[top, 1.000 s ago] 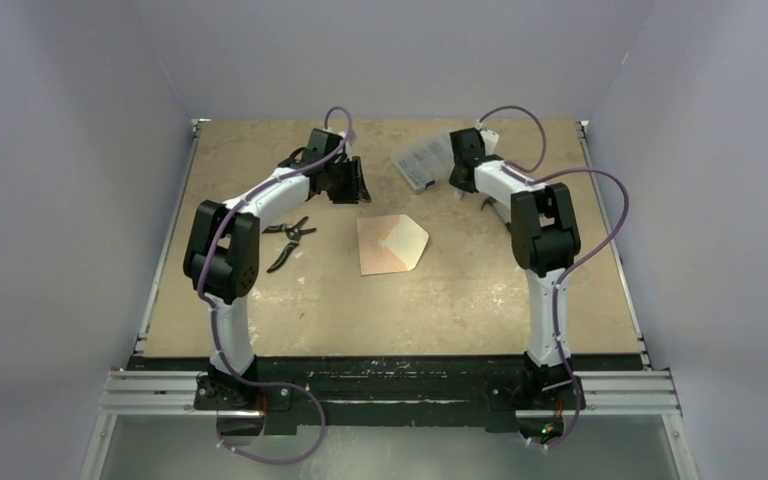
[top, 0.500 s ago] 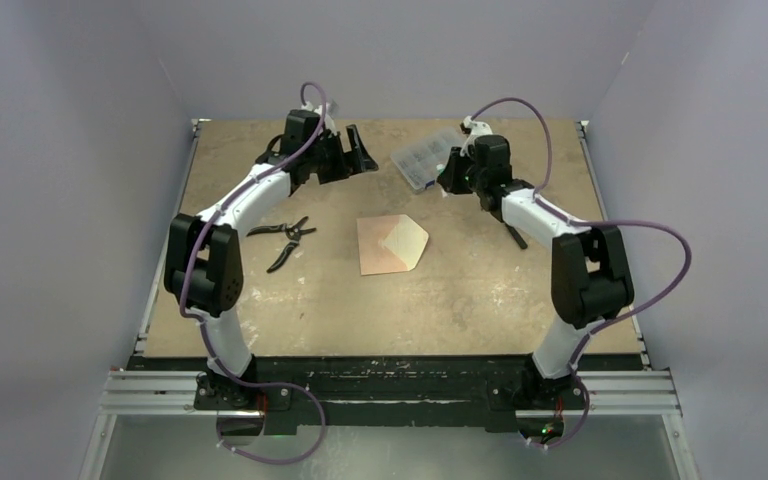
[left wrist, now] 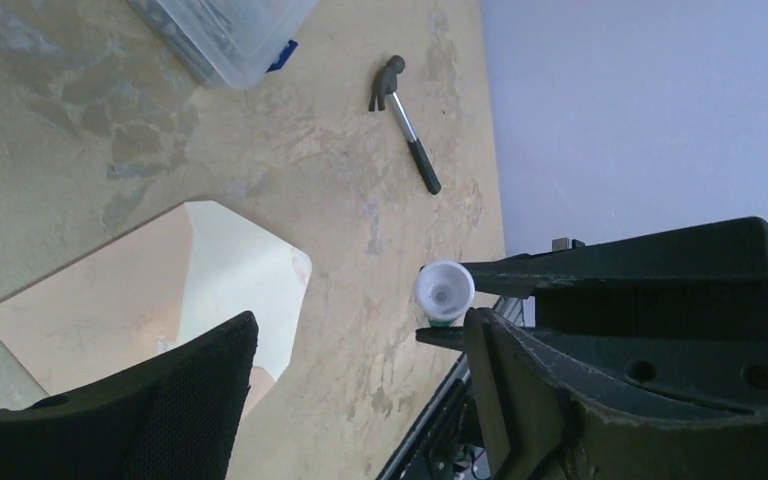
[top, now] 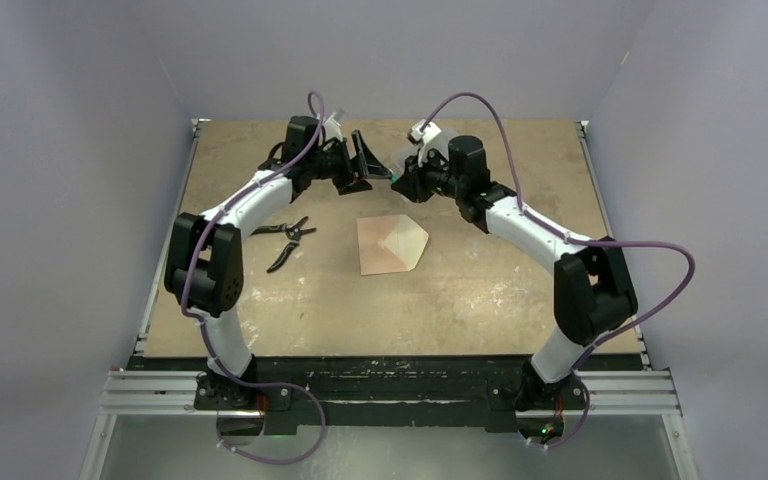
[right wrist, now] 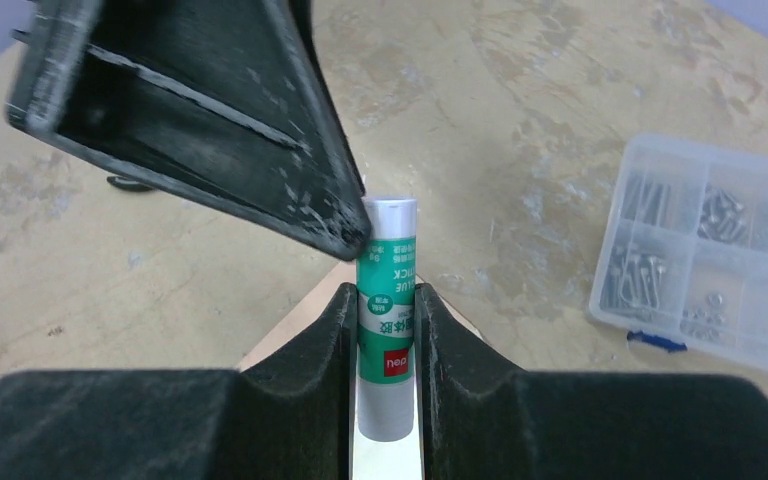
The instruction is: Place the letter into the envelope and seal it
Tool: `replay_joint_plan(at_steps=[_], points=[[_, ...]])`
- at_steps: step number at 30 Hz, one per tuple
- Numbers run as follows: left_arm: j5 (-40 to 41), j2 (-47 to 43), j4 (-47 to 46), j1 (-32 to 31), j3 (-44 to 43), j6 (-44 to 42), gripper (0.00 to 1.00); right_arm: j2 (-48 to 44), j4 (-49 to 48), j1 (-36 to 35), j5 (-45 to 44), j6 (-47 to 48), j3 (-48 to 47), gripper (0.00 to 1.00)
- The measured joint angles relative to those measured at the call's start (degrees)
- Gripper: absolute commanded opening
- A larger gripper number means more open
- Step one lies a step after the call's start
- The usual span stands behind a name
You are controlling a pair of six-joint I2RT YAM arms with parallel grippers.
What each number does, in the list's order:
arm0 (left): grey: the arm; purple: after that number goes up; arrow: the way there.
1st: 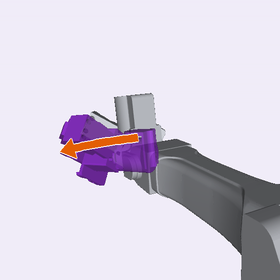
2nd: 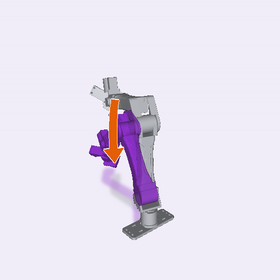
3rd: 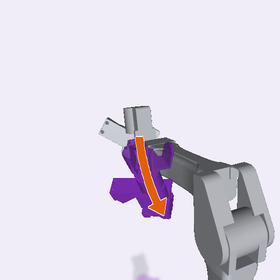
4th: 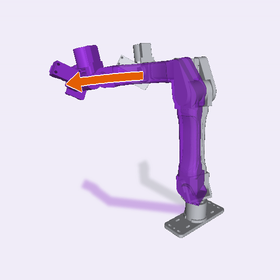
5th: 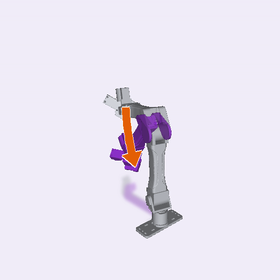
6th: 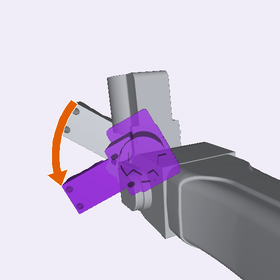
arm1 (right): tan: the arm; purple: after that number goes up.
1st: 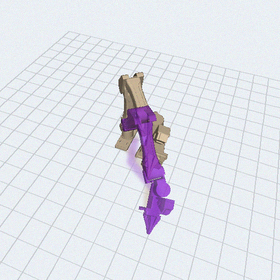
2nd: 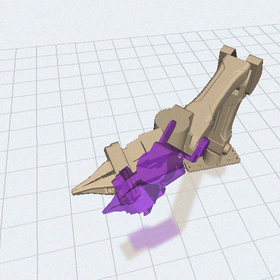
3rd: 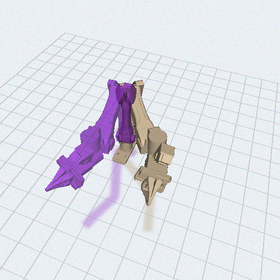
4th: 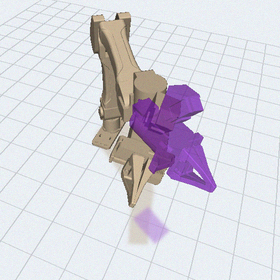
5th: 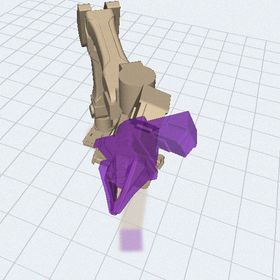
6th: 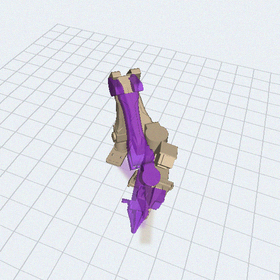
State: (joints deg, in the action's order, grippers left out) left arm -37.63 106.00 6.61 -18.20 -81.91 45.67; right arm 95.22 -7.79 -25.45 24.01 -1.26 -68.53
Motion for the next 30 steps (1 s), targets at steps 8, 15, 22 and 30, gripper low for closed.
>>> replay_joint_plan(at_steps=[8,15,22,30], points=[[-2.0,0.0,-2.7,-0.3,1.9,3.4,0.34,3.1,3.2,-2.2,1.3,5.7,-4.7,0.09],[-4.0,0.0,-2.6,-0.6,2.0,8.0,0.31,3.5,4.5,-2.6,2.6,7.8,-4.9,0.08],[-5.6,0.1,-3.5,-0.6,2.6,12.7,0.00,3.5,5.7,-2.7,4.3,8.6,-5.6,0.05],[-6.4,0.1,-6.3,-0.2,3.7,14.7,0.00,5.7,10.7,-2.5,4.8,4.8,-10.1,0.63]])
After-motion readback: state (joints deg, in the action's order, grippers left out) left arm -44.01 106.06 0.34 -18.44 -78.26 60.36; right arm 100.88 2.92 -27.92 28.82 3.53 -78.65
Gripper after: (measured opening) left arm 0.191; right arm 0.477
